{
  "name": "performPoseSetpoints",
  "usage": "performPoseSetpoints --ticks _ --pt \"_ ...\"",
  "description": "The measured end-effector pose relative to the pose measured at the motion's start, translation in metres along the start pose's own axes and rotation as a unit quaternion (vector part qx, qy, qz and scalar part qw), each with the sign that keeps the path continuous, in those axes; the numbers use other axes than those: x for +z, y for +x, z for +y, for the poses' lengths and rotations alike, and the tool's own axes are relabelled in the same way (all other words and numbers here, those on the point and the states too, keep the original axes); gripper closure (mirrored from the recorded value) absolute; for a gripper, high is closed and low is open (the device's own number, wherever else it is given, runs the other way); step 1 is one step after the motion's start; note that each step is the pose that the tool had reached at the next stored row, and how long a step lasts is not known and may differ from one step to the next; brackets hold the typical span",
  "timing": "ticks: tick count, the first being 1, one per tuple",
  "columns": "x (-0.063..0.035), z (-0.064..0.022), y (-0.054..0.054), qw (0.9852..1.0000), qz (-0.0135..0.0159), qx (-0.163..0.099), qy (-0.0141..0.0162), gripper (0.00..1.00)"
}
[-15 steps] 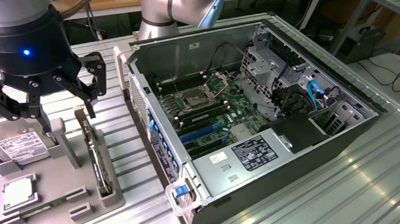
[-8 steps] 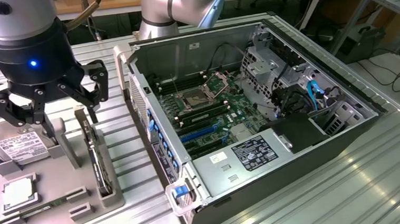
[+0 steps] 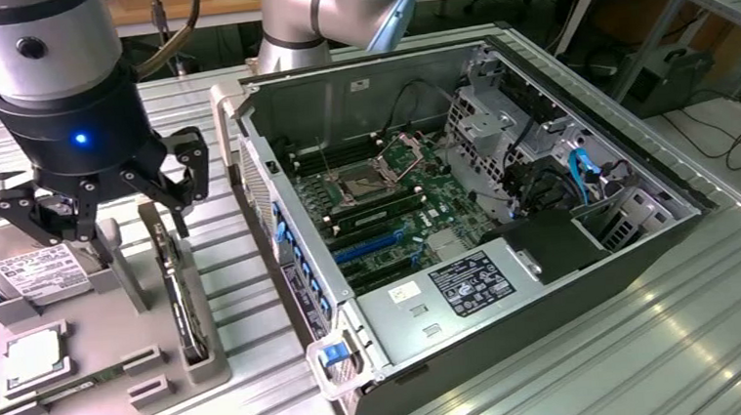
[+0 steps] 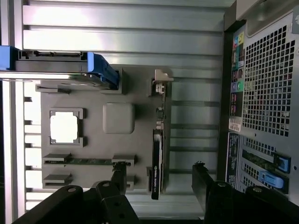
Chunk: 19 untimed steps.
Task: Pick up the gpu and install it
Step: 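Pick up the gpu and move the gpu toward the slot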
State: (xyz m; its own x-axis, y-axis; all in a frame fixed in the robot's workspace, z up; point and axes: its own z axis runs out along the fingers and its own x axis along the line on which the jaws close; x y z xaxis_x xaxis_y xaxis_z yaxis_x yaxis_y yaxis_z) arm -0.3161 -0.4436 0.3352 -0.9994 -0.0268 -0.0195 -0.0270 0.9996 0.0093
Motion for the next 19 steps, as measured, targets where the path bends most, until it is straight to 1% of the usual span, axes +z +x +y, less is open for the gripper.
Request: performPoseSetpoints --ticks 4,9,19 --pt "0.0073 -0.0001 0.000 1.0000 0.0000 -0.001 0.0000 0.32" --pt "0.0160 -0.0002 0.000 0.9999 0.0001 -0.012 -0.0002 0.32" --pt "0.0336 -0.0007 0.001 0.9999 0.0001 -0.012 -0.0002 0.32"
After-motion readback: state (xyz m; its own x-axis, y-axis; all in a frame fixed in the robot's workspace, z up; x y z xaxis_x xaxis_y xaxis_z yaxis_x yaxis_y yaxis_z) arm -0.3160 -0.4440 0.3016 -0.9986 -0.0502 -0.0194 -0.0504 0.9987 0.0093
